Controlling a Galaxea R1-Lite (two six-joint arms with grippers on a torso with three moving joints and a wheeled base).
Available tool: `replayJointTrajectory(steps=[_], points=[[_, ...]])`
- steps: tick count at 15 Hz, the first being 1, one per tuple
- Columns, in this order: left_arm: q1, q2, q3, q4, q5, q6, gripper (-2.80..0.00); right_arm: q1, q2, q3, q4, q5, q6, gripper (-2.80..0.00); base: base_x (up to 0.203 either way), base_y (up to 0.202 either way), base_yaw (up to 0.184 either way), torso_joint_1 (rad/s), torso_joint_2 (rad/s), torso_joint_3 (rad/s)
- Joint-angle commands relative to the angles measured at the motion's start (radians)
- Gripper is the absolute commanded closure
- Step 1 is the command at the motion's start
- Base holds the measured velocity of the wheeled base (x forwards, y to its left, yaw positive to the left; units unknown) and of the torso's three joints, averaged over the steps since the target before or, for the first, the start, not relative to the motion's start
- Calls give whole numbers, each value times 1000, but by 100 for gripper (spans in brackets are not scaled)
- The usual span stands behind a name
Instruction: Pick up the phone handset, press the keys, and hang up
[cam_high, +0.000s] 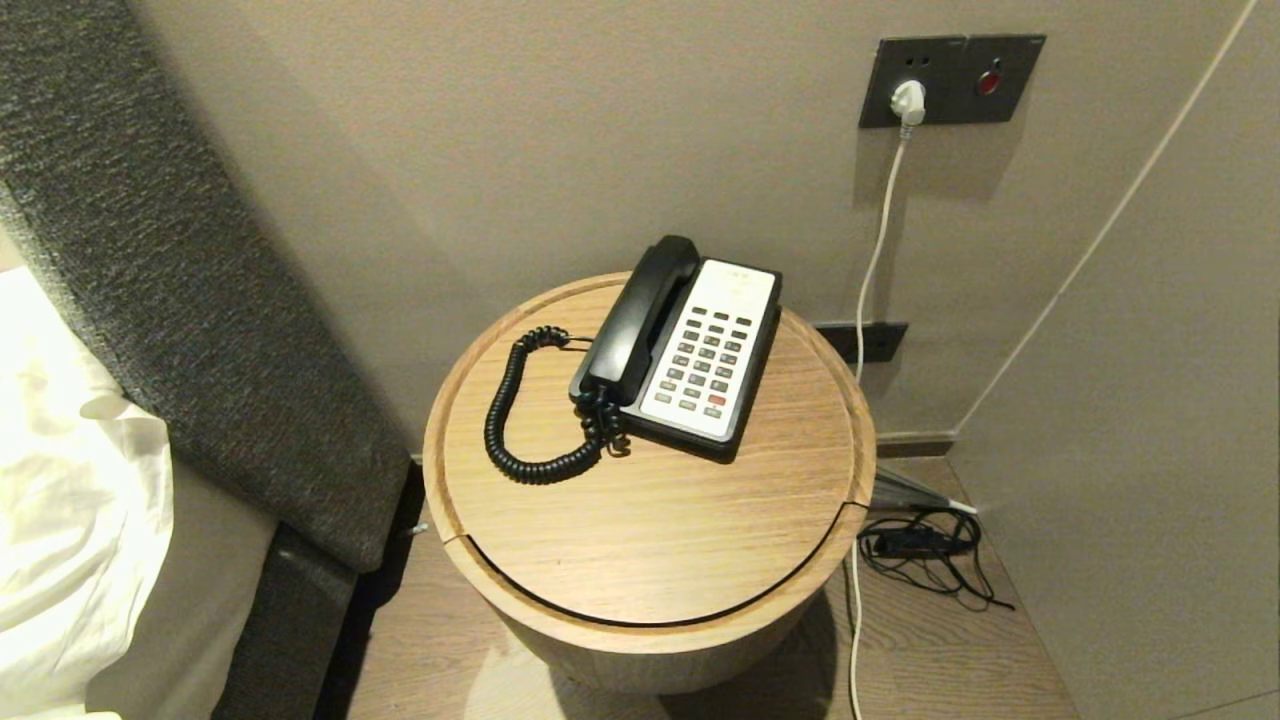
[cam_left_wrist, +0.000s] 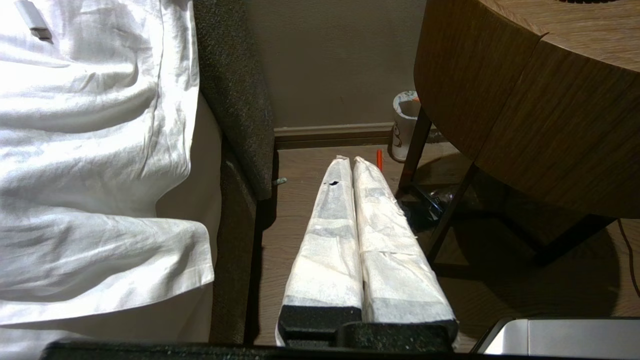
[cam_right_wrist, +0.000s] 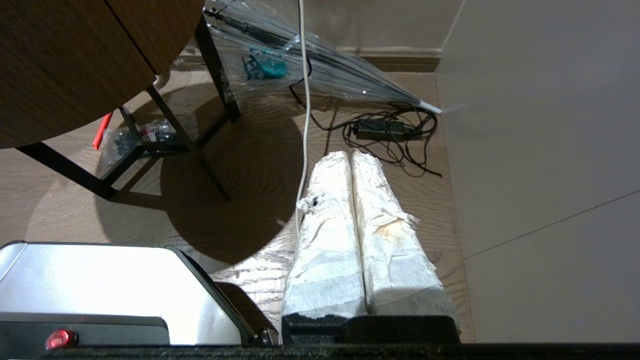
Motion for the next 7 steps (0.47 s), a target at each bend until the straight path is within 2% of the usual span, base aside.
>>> replayJointTrajectory(steps=[1,7], points=[[0,2,0,0,0,1,0,0,3,-1,1,0,-1,0,0,0,0,0,0,0],[0,2,0,0,0,1,0,0,2,-1,2,0,-1,0,0,0,0,0,0,0]])
